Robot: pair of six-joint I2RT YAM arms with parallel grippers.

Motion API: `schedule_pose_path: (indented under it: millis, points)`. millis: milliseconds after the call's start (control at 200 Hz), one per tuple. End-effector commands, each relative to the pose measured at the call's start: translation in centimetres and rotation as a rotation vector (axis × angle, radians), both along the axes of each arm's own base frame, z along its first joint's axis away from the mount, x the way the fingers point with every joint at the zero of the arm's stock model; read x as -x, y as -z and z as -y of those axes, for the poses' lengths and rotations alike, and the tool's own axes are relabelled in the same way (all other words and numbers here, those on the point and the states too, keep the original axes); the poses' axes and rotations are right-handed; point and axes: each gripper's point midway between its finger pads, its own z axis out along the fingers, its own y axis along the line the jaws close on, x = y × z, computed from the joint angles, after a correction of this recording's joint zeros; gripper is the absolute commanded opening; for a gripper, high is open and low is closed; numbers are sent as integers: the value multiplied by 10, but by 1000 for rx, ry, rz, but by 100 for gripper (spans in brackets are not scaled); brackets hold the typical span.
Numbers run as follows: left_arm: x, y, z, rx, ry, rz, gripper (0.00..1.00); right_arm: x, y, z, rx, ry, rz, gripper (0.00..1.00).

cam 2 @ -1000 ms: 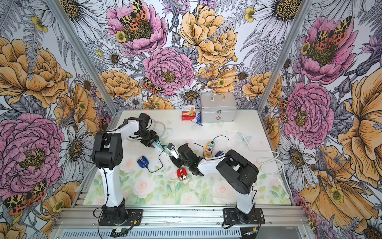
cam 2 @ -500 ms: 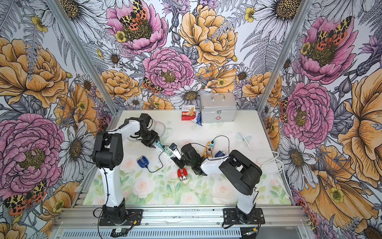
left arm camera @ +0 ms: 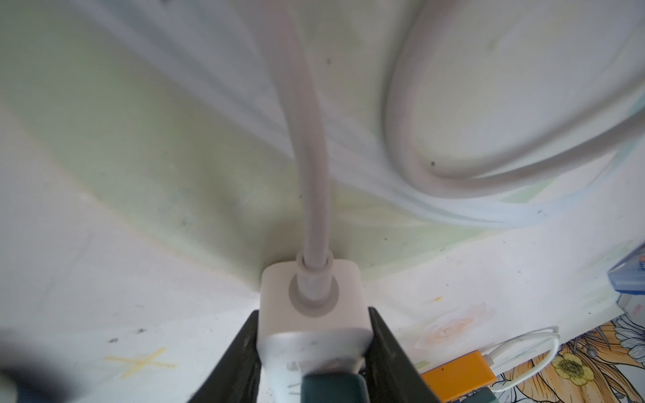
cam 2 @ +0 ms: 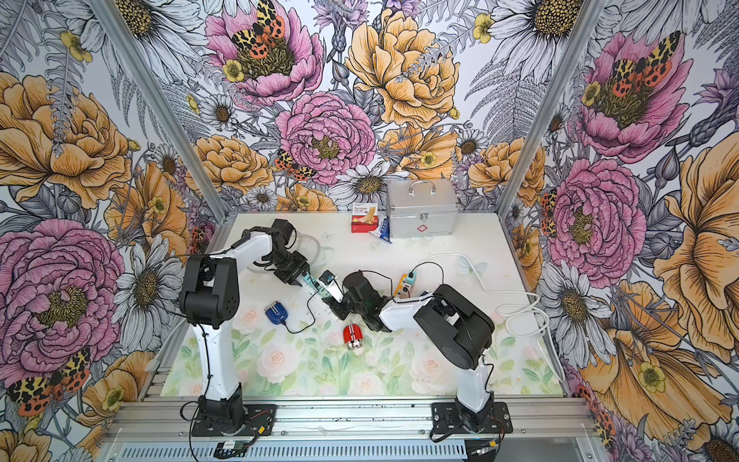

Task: Unplug the electric shaver
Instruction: Remove the plug from the socket.

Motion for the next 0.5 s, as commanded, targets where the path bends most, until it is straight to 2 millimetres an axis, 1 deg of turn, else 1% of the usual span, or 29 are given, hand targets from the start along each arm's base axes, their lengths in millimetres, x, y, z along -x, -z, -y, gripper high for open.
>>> schedule_pose_path:
  millis: [0,60,295,400,495]
  points:
    - [-6,-4,10,21,21,15,45,-13,2,3,11,53,-8,35]
    - [-6,-3,11,24,16,13,45,-15,2,4,24,66,-6,31]
    - [-8,1,15,41,-8,-8,45,-13,-2,3,72,99,52,24]
    - [-9,1,17,42,-18,-10,45,-13,-7,2,84,120,83,20]
    - [-8,2,14,31,-27,-13,45,-14,-17,4,101,164,128,17]
